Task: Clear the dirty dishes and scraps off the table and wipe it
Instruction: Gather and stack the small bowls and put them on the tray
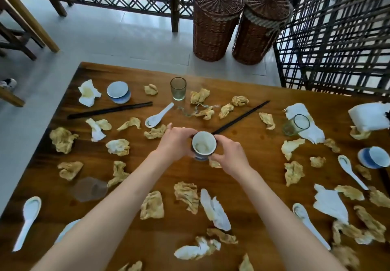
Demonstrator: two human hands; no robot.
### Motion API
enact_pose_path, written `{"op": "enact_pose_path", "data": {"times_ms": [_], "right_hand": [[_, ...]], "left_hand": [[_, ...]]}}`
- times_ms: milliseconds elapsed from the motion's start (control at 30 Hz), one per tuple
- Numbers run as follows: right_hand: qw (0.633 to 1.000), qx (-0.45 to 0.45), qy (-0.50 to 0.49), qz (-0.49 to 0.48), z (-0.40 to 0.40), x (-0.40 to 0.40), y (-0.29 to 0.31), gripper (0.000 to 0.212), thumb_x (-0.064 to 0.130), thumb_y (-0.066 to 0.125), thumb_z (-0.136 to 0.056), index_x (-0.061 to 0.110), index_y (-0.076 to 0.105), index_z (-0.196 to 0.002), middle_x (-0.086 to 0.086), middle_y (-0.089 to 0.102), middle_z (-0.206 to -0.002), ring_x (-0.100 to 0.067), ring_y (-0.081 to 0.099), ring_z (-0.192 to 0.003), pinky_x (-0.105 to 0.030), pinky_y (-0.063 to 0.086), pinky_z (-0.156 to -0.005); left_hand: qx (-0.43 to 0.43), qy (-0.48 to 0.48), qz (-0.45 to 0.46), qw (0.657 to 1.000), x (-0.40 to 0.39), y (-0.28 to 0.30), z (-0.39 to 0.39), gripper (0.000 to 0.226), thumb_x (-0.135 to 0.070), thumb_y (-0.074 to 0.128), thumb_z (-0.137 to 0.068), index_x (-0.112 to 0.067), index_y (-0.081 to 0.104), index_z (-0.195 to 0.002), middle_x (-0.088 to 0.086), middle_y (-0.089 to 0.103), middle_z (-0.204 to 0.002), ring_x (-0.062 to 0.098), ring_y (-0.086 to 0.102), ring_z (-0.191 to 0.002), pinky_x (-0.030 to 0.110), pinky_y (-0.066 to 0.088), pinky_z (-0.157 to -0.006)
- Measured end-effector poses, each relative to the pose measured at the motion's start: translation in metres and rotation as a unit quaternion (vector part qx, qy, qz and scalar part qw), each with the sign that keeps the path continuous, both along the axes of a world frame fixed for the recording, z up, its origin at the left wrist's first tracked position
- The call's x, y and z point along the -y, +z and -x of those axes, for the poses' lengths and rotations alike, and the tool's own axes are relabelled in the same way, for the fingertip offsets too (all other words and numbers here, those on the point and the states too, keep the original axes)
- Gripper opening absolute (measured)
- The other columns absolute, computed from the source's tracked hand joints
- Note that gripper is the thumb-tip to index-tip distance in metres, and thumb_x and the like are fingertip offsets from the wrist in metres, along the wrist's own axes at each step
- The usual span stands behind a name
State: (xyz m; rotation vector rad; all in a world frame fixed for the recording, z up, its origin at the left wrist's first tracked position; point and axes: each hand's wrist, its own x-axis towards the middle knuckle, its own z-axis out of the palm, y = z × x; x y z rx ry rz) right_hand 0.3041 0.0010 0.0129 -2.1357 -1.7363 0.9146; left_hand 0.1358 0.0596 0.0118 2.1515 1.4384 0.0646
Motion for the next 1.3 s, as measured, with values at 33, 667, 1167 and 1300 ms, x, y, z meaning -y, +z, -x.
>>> {"op": "enact_pose_path", "data": {"times_ms": [33,667,1167,1300], "right_hand": [[1.0,-0.002,0.002,0.002,0.0,-0.001,0.0,0.063,0.019,0.077,-0.075,0.022,0.05,-0.132,0.002,0.059,-0.128,-0.018,0.053,-0.117,-0.032,0.045,-0.091],[0.986,-0.12,-0.116,-0.021,0.027,0.007,-0.04,0.111,0.023,0.091,-0.05,0.028,0.029,-0.141,0.006,0.055,-0.128,-0.019,0.048,-0.122,-0.029,0.04,-0.093],[0.966,-0.158,-0.18,-0.094,0.037,0.012,-0.059,0.069,0.021,0.091,-0.05,0.024,0.056,-0.11,0.014,0.061,-0.098,-0.007,0.057,-0.093,-0.008,0.039,-0.069],[0.967,-0.14,-0.186,-0.105,0.041,0.01,-0.054,0.068,0.024,0.091,-0.051,0.025,0.056,-0.109,0.016,0.06,-0.096,-0.004,0.055,-0.091,-0.009,0.038,-0.069]], "left_hand": [[0.004,-0.001,0.001,1.0,0.0,-0.001,0.001,0.069,-0.035,0.083,-0.065,-0.025,0.056,-0.127,-0.004,0.064,-0.121,0.018,0.053,-0.119,0.049,0.013,-0.114],[-0.009,0.08,0.042,0.996,-0.002,-0.006,0.068,0.069,-0.029,0.077,-0.075,-0.03,0.046,-0.137,-0.008,0.057,-0.131,0.015,0.042,-0.13,0.048,0.005,-0.115],[0.025,0.155,0.061,0.986,0.003,-0.009,0.1,0.056,-0.025,0.072,-0.081,-0.029,0.05,-0.133,-0.01,0.059,-0.127,0.015,0.043,-0.129,0.048,0.006,-0.115],[0.036,0.164,0.05,0.984,-0.001,-0.013,0.107,0.056,-0.026,0.073,-0.08,-0.03,0.052,-0.131,-0.01,0.06,-0.125,0.013,0.047,-0.125,0.048,0.007,-0.115]]}}
